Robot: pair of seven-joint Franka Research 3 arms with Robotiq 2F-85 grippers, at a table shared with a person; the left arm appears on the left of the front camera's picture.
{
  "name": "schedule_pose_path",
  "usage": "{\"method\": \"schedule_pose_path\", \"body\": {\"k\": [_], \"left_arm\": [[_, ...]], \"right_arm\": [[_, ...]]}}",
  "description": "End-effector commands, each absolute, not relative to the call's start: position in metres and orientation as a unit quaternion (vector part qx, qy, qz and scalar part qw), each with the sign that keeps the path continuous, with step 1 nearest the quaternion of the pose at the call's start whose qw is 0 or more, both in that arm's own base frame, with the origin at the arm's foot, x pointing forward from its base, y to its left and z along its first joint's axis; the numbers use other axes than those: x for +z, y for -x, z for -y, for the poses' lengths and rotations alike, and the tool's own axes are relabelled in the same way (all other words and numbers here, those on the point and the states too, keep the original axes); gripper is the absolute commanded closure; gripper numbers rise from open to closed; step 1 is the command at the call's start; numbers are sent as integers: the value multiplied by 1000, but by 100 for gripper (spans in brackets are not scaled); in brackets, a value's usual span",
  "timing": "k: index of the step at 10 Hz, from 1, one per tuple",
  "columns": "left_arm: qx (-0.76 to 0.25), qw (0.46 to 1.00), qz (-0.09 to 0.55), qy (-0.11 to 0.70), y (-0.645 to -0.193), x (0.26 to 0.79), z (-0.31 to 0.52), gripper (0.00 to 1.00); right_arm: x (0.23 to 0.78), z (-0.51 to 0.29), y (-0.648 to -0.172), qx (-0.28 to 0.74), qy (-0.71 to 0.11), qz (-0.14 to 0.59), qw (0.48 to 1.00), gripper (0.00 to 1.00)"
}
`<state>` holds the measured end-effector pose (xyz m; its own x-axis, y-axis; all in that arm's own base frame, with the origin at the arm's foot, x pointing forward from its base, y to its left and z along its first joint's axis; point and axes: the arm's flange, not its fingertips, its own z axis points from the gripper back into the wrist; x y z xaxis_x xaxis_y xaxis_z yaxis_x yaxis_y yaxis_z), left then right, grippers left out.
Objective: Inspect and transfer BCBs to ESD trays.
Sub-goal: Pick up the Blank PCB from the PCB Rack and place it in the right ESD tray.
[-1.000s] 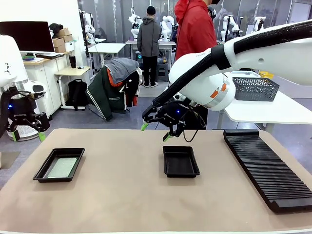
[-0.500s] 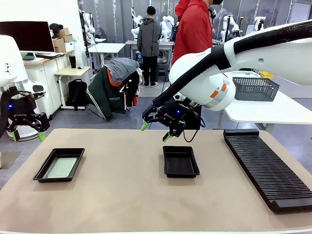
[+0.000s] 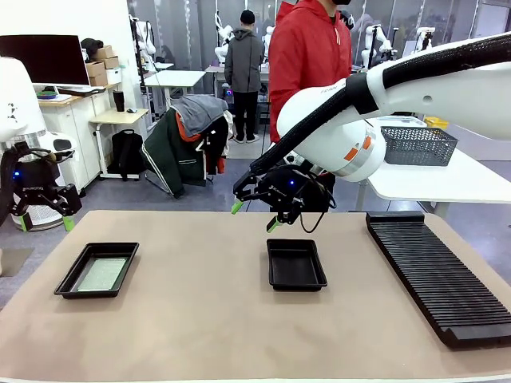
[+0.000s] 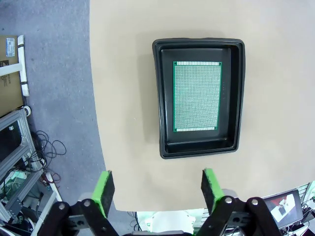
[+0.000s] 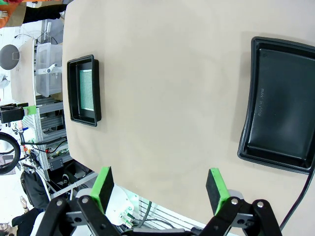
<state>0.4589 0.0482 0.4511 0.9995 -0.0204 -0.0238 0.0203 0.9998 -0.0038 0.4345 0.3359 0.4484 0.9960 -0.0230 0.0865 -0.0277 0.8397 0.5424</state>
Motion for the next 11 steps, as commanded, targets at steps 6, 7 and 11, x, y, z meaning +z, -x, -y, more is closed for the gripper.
{"method": "schedule_pose_path", "body": {"k": [6, 7, 11], "left_arm": [[-9, 1000, -11, 3, -458, 450, -48, 6], [-9, 1000, -11, 3, -458, 450, -48, 6], [-9, 1000, -11, 3, -458, 450, -48, 6]], "right_arm": [[449, -338, -435, -6, -273, 45, 961, 0], [449, -338, -435, -6, -273, 45, 961, 0], [449, -338, -435, -6, -273, 45, 961, 0]]}}
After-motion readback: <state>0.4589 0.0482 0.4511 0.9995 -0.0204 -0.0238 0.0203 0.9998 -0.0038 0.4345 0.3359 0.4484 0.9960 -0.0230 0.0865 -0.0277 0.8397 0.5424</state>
